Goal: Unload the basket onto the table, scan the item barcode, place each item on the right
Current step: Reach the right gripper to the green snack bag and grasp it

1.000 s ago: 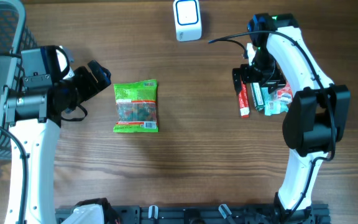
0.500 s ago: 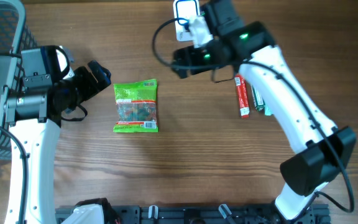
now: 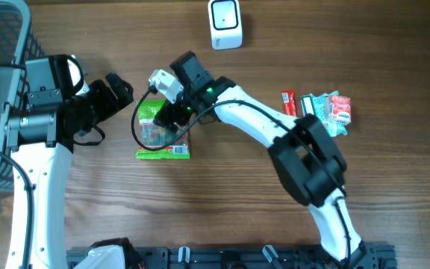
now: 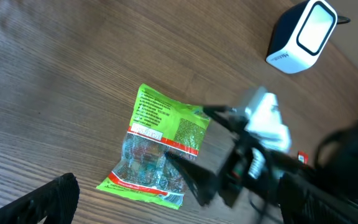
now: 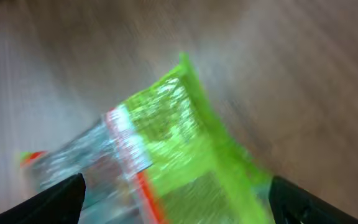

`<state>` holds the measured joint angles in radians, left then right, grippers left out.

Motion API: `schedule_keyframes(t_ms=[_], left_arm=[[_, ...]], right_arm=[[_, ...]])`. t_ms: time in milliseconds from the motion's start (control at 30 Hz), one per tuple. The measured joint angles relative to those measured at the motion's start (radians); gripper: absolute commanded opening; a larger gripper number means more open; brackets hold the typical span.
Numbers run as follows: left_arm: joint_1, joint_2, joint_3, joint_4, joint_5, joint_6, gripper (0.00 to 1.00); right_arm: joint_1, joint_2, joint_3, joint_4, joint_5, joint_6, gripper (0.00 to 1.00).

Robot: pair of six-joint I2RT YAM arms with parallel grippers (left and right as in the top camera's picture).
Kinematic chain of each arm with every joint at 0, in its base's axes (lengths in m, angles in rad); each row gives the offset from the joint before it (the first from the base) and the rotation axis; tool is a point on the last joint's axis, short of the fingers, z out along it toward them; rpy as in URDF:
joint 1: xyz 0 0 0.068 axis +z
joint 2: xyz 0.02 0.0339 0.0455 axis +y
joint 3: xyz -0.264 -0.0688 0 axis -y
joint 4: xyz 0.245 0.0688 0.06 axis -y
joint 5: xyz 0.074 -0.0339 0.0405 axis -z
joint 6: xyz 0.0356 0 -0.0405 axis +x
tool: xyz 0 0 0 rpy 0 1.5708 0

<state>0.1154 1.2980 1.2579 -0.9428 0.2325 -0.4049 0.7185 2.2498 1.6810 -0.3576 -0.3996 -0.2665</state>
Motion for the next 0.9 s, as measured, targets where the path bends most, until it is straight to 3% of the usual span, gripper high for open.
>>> schedule_keyframes(t_ms=[133,267,300,400,467,533,600,667,733,800,900], left_arm=[[0.0,0.0,0.0,0.0,0.0,0.0,1.0],[0.0,0.0,0.0,0.0,0.0,0.0,1.0],[0.0,0.0,0.0,0.0,0.0,0.0,1.0],[0.0,0.0,0.0,0.0,0.0,0.0,1.0],[0.0,0.0,0.0,0.0,0.0,0.0,1.0],[0.0,0.0,0.0,0.0,0.0,0.0,1.0],[0.0,0.0,0.0,0.0,0.0,0.0,1.0],[0.0,0.0,0.0,0.0,0.0,0.0,1.0],[0.0,0.0,0.0,0.001,0.0,0.0,1.0],[0.0,0.0,0.0,0.0,0.0,0.0,1.0],[0.0,0.0,0.0,0.0,0.0,0.0,1.0]], right_arm=[[-0.002,0.053,-0.003,0.089,0.0,-0.093,0.93],[-0.002,0.06,-0.003,0.071,0.0,-0.156,0.88],[-0.002,0.06,-0.003,0.046,0.0,-0.163,0.97],[-0.004,0.06,-0.003,-0.051,0.041,-0.145,0.97],[-0.013,0.059,0.009,-0.131,0.066,-0.097,0.9],[-0.027,0.048,0.024,-0.227,0.084,-0.081,0.89],[-0.049,0.027,0.029,-0.353,0.101,-0.053,0.9],[-0.067,0.01,0.03,-0.467,0.107,-0.021,1.0],[-0.085,-0.01,0.026,-0.603,0.097,0.032,0.99],[-0.089,-0.02,0.015,-0.678,0.074,0.066,1.0],[-0.086,-0.032,0.002,-0.657,0.063,0.087,1.0]])
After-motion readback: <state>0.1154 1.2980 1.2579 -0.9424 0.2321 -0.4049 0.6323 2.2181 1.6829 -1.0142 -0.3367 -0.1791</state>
